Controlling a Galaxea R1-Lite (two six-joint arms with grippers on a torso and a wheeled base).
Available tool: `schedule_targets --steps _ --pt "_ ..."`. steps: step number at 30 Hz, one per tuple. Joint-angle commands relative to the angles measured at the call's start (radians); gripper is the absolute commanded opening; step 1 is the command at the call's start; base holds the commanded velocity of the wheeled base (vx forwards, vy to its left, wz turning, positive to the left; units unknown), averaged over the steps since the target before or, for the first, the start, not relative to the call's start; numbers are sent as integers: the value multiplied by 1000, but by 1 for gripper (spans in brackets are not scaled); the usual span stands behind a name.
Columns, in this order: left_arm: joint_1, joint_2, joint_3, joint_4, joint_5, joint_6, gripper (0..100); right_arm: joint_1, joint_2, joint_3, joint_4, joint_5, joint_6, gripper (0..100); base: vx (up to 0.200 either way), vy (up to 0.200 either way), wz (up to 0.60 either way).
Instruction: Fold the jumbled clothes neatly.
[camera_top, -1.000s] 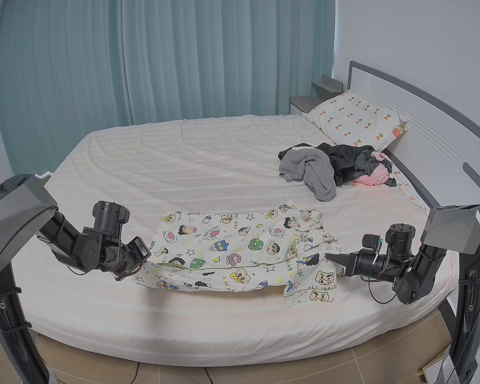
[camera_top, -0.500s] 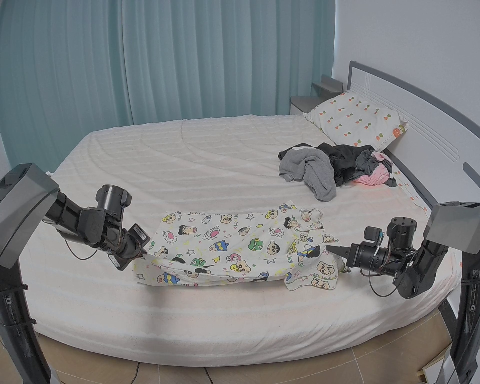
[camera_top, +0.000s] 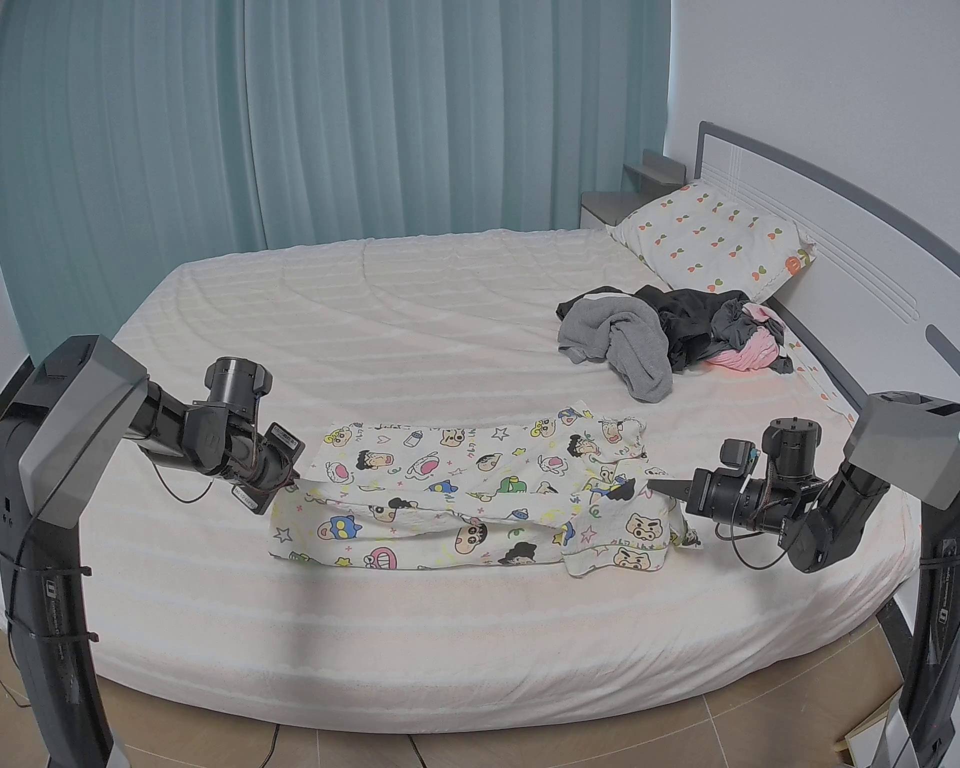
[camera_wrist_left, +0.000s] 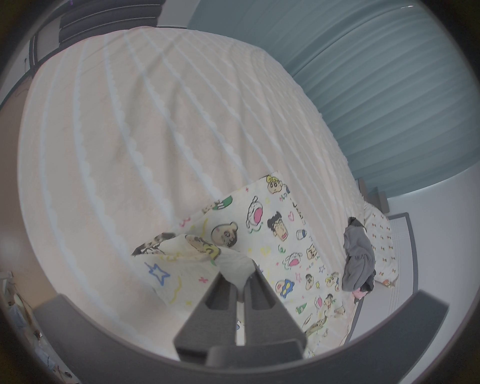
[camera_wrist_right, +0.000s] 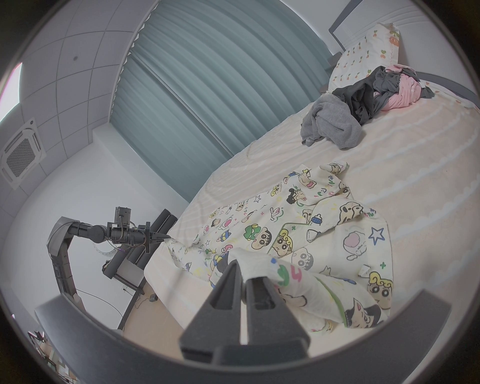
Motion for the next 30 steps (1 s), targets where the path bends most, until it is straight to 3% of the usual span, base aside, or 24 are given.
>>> schedule_targets --steps 1,5,17,18,19,21,27,30 --pt "-3 74 -50 -29 13 -2 0 -4 26 -54 25 1 3 0 0 0 0" --pt "-3 134 -134 -49 61 -35 0 -7 74 -125 48 -2 38 0 0 0 0" --pt "-13 227 -260 -44 70 -37 0 -4 184 -247 65 -72 83 0 0 0 0" --pt "-15 235 -265 -44 71 -37 100 -4 189 -256 74 -72 83 0 0 0 0" --pt "-16 241 -269 -41 71 -37 100 -6 192 -264 85 -72 83 100 0 0 0" --pt "-16 253 -279 -41 73 -37 100 -6 195 -279 100 -75 83 100 0 0 0" --pt "-16 265 -308 -39 130 -40 100 -2 252 -367 100 -168 84 100 0 0 0" --pt "-3 255 -294 -38 142 -41 100 -18 232 -368 97 -196 123 100 0 0 0"
